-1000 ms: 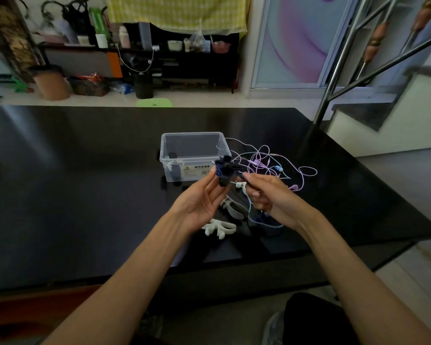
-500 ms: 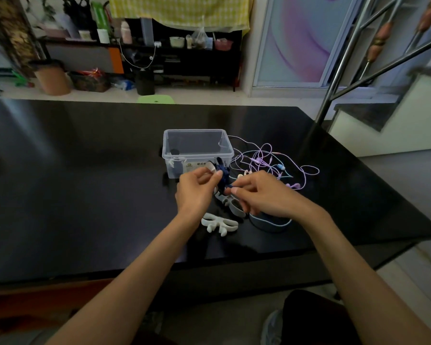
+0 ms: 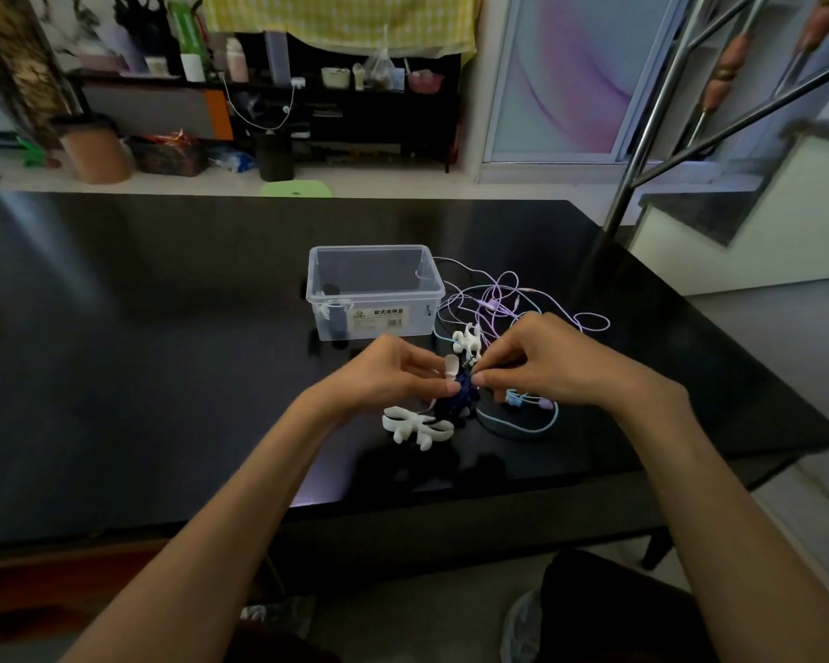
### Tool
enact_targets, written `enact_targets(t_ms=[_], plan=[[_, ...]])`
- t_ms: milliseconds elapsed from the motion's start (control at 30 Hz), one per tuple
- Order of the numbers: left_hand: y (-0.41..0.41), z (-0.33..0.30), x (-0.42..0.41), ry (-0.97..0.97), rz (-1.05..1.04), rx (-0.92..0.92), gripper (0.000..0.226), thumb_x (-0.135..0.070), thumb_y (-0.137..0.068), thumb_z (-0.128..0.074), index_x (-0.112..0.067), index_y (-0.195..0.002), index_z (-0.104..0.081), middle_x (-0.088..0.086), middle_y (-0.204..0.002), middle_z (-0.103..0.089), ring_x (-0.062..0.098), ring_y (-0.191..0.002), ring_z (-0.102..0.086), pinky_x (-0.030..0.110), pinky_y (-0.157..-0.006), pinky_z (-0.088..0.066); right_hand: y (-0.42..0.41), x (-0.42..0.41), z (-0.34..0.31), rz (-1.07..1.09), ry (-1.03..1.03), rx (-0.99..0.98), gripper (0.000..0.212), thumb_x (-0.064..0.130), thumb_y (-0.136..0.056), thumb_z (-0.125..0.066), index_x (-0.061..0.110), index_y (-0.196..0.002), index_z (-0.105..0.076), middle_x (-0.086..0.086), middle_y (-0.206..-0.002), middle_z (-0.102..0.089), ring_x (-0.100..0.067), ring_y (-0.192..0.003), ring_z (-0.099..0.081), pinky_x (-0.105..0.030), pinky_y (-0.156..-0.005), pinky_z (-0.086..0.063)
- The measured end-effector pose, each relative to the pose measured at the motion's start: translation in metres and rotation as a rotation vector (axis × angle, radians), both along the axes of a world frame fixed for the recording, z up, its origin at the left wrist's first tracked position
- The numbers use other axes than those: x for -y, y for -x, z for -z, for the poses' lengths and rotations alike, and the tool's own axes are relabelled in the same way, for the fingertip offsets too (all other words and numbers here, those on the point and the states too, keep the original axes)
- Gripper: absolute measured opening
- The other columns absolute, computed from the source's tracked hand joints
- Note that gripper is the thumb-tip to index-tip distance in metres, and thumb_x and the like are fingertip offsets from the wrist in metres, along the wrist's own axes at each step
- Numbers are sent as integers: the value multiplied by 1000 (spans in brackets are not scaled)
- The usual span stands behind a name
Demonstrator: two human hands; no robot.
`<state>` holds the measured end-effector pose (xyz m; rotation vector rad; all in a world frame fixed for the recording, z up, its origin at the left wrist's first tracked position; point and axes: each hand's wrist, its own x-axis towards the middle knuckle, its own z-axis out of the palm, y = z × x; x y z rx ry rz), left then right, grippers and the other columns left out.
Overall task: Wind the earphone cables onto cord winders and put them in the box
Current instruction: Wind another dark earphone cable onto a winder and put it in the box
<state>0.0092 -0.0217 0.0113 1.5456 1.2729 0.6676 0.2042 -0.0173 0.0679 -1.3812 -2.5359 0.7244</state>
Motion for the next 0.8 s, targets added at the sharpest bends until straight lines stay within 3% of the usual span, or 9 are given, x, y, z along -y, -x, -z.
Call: enact_targets(t_ms=[133,267,367,433,500,567,633,800], plan=[[7,-9,6,114,144,42,31,-19,-84,-69,-5,-112,-67,1,-102,-72,7,-90,-68,13,-78,-51,-8,-2,-5,26,2,-68,7,29,-75,-76,24,-80,-76,4,-75,-73,-6,-72,-69,-30,-74,-58],[10,-17,11,213,248,126,33,-25,-86,-64,-10,-115,-67,5,-96,-62,13,-85,-55,15,-81,-50,-17,-1,-10,19,183,-238,11,27,-73,-75,20,-80,-75,0,-73,-73,-6,-65,-68,-13,-59,-50],[12,-20,12,269,276,235,37,-30,-83,-62,-15,-117,-66,9,-85,-52,14,-75,-43,18,-79,-47,-28,-2,-6,-2,376,-323,16,32,-74,-67,21,-84,-73,-1,-80,-73,-7,-77,-67,-11,-71,-50],[12,-18,12,296,323,267,36,-32,-87,-61,-18,-120,-65,12,-84,-33,16,-69,-34,26,-83,-37,-34,-4,0,-26,463,-359,17,30,-79,-61,17,-85,-71,-1,-85,-71,-10,-86,-66,-16,-81,-51],[13,-16,11,313,334,307,37,-33,-88,-62,-19,-121,-64,12,-99,-40,25,-82,-38,30,-88,-30,-39,-7,6,-41,546,-439,19,28,-87,-57,11,-87,-67,-3,-88,-69,-16,-91,-64,-24,-88,-51],[16,-15,10,325,260,412,35,-29,-86,-60,-18,-118,-67,12,-106,-58,21,-91,-54,20,-86,-42,-41,-8,9,-8,663,-564,20,26,-91,-55,8,-87,-61,-3,-81,-66,-18,-83,-65,-30,-91,-52],[19,-15,8,348,207,531,31,-28,-83,-61,-18,-110,-71,11,-112,-60,16,-95,-57,20,-78,-53,-40,-8,11,22,742,-648,19,25,-93,-52,7,-86,-55,-3,-70,-59,-15,-66,-59,-35,-91,-53],[13,-13,7,326,69,742,25,-25,-82,-58,-17,-95,-77,4,-106,-71,11,-92,-68,28,-96,-46,-24,-4,13,60,833,-796,17,25,-92,-42,10,-84,-47,-2,-64,-48,-13,-53,-44,-31,-73,-55]])
